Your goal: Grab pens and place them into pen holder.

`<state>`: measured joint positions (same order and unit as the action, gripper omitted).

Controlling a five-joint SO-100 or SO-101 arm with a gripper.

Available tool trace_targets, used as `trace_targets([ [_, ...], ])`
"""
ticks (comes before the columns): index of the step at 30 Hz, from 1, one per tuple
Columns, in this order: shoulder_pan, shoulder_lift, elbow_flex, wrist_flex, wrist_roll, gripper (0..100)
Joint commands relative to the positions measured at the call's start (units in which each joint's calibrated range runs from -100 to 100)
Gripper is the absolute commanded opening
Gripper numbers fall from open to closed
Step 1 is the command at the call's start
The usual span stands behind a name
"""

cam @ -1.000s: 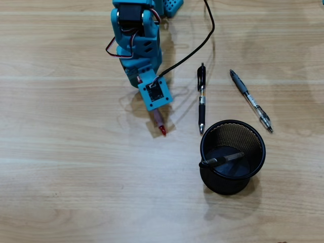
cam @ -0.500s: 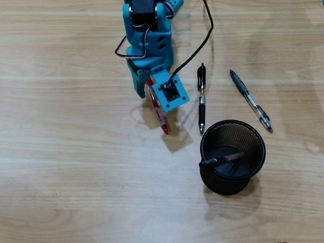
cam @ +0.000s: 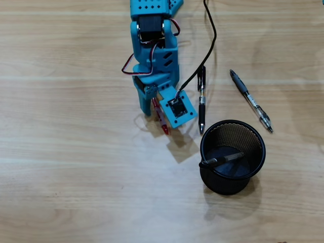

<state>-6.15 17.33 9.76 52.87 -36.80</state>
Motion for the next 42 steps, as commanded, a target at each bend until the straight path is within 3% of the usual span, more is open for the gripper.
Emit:
trace_targets([
  [1, 0.4, 0.7, -2.6, -0.8, -1.8, 16],
  [6, 0.1, 3.1, -2.6, -0.8, -2.5, 16],
  [11, 0.3, 3.3, -2.5, -0.8, -3.2, 1],
  [21, 0.4, 1.2, -2.6, 0.1, -3.4, 2],
  [35, -2.5, -32.2, -2.7, -0.8, -4.6, 2],
  [38, -6.4, -35.6, -2.6, -4.5, -7.8, 2],
  [42, -12.6, -35.2, -1.5, -18.5, -9.8, 2],
])
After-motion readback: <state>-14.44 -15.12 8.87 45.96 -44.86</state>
